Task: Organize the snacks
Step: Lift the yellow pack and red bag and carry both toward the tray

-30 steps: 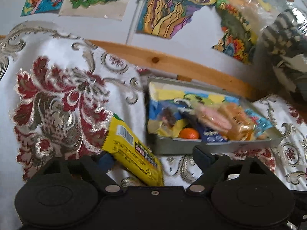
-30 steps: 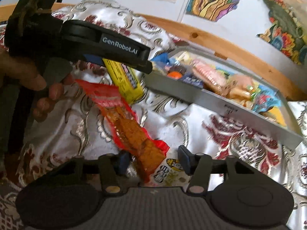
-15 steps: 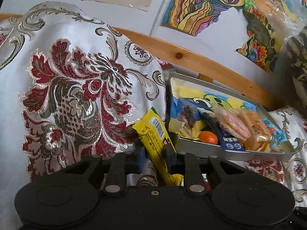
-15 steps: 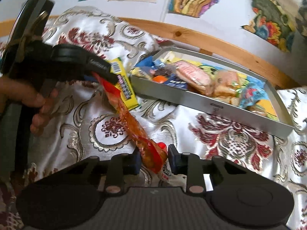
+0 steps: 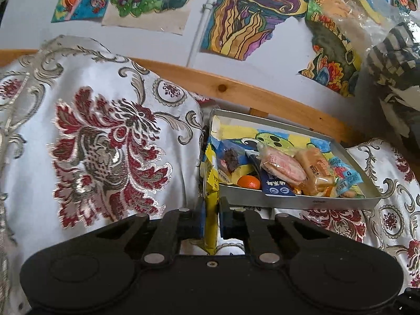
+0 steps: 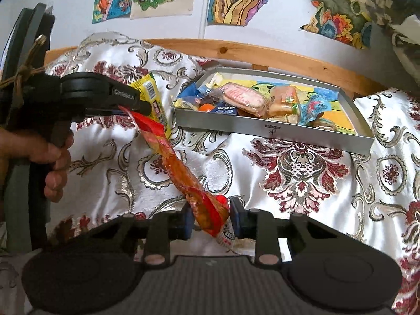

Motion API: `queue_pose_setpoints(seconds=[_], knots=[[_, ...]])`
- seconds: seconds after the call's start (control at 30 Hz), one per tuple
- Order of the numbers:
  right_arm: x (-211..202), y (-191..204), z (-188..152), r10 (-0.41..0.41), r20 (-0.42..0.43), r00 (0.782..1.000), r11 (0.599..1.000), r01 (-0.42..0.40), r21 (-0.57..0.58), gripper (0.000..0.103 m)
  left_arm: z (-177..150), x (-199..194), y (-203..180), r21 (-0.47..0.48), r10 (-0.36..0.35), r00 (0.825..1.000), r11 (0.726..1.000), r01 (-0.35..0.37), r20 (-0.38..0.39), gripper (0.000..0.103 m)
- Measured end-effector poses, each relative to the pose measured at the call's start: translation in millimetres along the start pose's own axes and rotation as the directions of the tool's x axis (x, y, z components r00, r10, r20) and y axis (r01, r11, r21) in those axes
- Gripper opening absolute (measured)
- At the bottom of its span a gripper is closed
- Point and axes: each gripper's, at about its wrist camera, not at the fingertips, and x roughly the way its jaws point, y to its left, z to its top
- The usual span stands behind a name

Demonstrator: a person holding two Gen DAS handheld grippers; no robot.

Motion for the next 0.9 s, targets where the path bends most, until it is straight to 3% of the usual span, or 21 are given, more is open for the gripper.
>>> queue_pose_setpoints(seconds=[0.13,0.4,0.47,0.57,0.73,0.9], knots=[[-12.7,-2.0,-4.2,0.002,0.016,1.000,1.000,-0.002,0.024,0.031,-1.3,-19.2,-5.7,0.005,0.000,1.000,1.000,0.000,0.003,0.010],[-31.6,-10.5,-17.0,0.032,0.015,0.999,0.995,-0.033,0.096,0.032,-7.6,-50.5,-11.6,-0.001,-0.002,0.998,1.000,0.002,-0.063,0.010],[-34.1,-15.3,-18.6,0.037,0.023,0.999,0.990,-0.040,0.131,0.021,-8.9,-61.2,-10.3,-0.011,0.001,0.998,1.000,-0.002,-0.063,0.010],[-34.3,-27.0,-17.7,0.021,0.021,1.000,0.981,-0.024,0.192,0.019,-10.9,-71.3,-8.6,-0.004,0.013,0.997,1.000,-0.013,-0.076,0.010],[-31.9,-43.1,-20.8,0.017,0.014,1.000,0.966,-0.020,0.256,0.016,-16.5,-75.9,-2.8,-0.002,0.030,0.994,1.000,-0.031,-0.105,0.010],[-28.0,-42.4,-24.0,0.016,0.008,1.000,0.968,-0.017,0.252,0.016,-23.5,-65.7,-5.1,0.024,0.004,0.993,1.000,-0.001,-0.122,0.010]])
